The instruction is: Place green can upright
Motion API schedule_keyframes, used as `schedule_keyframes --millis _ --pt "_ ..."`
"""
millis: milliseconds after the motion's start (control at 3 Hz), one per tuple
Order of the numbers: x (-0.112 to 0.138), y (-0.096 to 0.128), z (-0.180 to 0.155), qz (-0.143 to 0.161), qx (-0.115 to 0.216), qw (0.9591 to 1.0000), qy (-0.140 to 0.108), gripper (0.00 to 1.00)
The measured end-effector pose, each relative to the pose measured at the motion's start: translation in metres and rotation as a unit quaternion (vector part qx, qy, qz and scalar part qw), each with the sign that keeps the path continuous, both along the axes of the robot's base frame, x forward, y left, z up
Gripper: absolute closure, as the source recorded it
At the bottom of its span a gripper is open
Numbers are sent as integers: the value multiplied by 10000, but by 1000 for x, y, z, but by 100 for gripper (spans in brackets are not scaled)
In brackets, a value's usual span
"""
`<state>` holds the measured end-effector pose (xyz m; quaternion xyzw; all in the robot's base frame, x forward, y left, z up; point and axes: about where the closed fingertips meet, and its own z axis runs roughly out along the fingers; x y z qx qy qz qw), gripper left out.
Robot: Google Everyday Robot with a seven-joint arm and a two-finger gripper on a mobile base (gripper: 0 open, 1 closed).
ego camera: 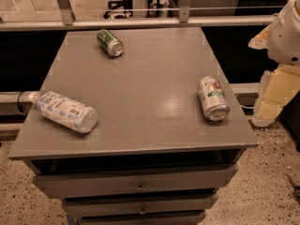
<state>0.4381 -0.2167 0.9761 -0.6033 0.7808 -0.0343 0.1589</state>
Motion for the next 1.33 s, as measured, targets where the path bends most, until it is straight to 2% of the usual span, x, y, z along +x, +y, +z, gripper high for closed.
schedule_keyframes --millis 333,667,1000,1333 --pt "1 1 1 5 16 10000 -25 0" --pt "20 23 4 107 272 9994 -170 0" --pt "65 58 12 88 655 9971 -368 0" --pt "128 104 23 -166 1160 9920 -476 0"
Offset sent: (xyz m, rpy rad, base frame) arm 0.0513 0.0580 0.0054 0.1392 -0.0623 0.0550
